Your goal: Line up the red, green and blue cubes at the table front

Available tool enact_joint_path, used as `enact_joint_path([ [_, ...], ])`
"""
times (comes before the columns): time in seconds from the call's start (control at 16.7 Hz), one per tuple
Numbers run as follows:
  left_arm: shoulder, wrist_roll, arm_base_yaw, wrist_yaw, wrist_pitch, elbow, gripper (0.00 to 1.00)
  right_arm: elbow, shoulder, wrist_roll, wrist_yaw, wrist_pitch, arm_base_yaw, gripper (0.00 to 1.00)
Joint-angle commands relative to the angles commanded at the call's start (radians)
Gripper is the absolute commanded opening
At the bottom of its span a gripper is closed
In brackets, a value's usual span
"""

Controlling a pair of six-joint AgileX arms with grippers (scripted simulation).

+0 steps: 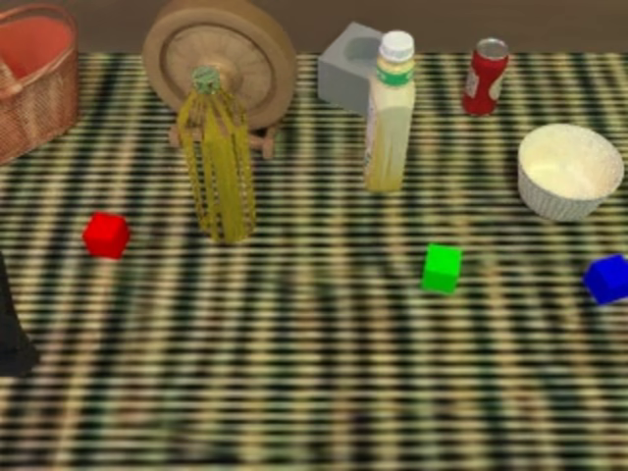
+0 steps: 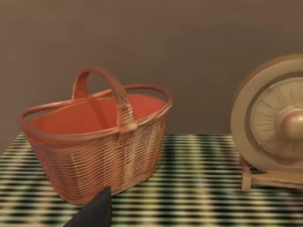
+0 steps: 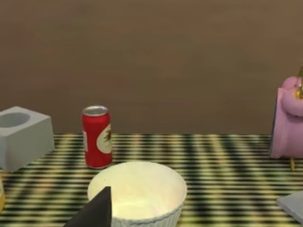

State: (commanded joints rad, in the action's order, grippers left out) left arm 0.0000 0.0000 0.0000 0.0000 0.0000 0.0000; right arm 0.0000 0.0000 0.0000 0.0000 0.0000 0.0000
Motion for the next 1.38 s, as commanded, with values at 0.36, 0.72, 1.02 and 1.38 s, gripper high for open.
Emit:
enact_joint_path([
  [0.36,0.103,0.005,-0.003,-0.002,-0.055,0.1,1.0,0.0,0.0,0.0,0.0,0.0,0.0,1.0],
  [0.72,0.561,0.037,-0.024,-0.002,-0.294,0.477,1.0,0.0,0.0,0.0,0.0,0.0,0.0,1.0],
  [1.02,1.111,0.077,-0.05,0.0,-0.583,0.889,1.0,0.0,0.0,0.0,0.0,0.0,0.0,1.0],
  [1.38,1.745,0.121,-0.079,0.002,-0.908,1.375,1.0,0.0,0.0,0.0,0.0,0.0,0.0,1.0],
])
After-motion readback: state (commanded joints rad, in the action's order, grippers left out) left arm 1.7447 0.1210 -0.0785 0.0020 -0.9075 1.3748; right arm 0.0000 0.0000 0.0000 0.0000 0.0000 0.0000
